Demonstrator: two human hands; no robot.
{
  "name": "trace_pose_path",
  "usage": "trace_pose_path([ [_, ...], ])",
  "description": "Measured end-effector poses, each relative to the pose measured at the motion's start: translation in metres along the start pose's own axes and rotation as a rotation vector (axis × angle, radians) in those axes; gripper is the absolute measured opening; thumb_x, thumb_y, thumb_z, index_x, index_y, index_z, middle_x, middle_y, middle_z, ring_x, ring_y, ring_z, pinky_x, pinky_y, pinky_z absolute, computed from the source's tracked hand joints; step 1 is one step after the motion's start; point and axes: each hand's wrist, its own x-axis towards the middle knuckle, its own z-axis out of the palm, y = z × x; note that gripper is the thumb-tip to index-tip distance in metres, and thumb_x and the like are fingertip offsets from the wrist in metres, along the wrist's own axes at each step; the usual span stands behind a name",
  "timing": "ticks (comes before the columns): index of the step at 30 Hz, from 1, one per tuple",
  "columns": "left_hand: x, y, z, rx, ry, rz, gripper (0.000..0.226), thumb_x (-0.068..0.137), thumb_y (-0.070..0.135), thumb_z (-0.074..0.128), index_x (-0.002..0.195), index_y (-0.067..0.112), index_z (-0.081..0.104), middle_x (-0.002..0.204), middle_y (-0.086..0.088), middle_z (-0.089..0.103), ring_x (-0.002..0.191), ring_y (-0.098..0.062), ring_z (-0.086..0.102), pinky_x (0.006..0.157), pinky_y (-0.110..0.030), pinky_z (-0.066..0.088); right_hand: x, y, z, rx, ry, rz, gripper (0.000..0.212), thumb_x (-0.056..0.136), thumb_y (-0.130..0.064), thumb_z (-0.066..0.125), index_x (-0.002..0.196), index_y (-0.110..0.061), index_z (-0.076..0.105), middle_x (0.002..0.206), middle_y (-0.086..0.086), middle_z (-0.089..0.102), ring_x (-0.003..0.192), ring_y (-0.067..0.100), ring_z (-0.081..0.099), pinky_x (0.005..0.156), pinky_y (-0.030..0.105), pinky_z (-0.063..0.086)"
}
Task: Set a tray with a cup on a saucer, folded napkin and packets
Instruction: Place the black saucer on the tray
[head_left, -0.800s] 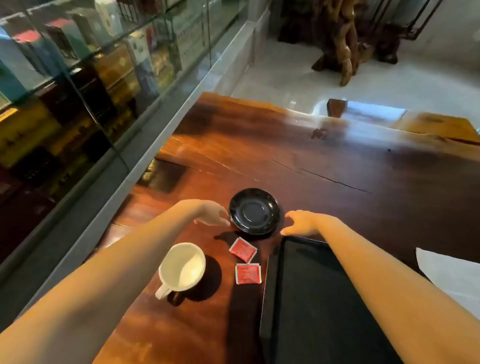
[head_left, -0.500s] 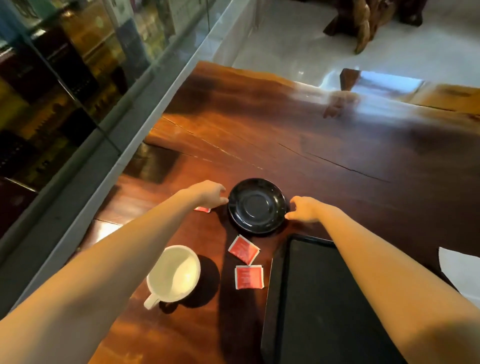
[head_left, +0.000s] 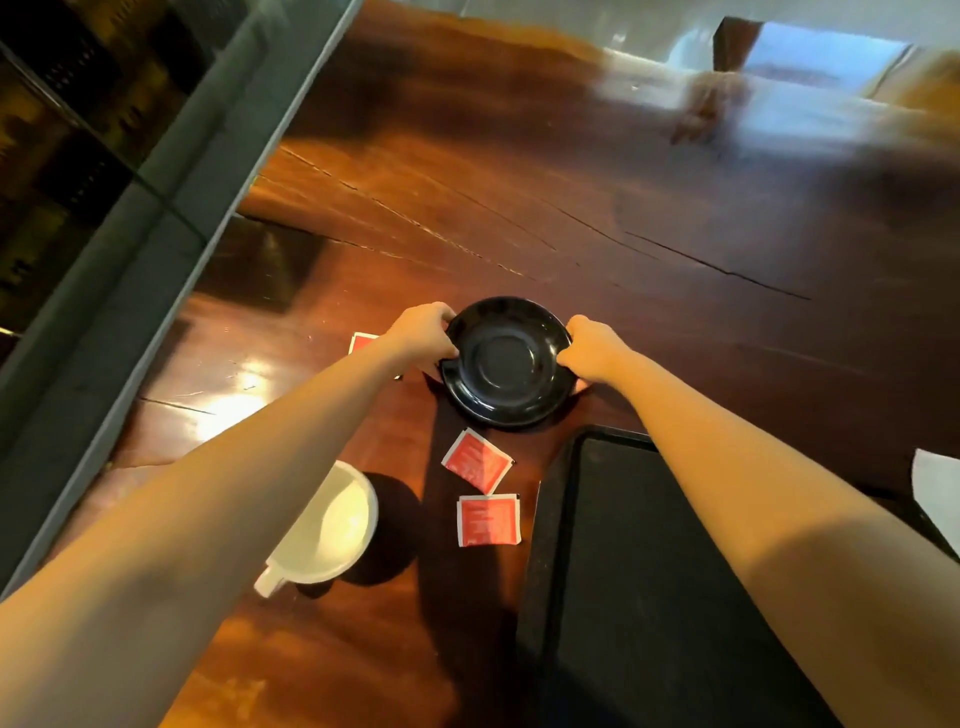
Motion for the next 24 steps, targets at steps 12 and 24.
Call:
trace_pose_path([
  [12,-0.028,0.04,-0.005,-0.233,0.007,-0.029,0.049,0.075,0.0,0.07,0.122,0.008,0.058,0.118,-0.015,0.064,0.096,-0.028,0.064,0.082,-0.039,0.055,-0.036,0.011,-0.031,-0.031,0.115,-0.005,0.021,0.089,0.002,0.045,0.107,0.006,0.056,0.1,0.026,0.067,0.091,0.039,0.067,0.075,0.042,0.056],
  [24,-0.09,0.115,0.022,-0.601,0.064,-0.057,0.044,0.072,-0.01,0.069,0.112,0.008,0.062,0.116,-0.013,0.063,0.093,-0.025,0.063,0.075,-0.033,0.056,-0.128,0.086,-0.059,0.424,0.302,-0.039,0.044,0.086,0.008,0.052,0.127,-0.007,0.053,0.094,0.008,0.064,0.1,0.032,0.064,0.085,0.049,0.055],
])
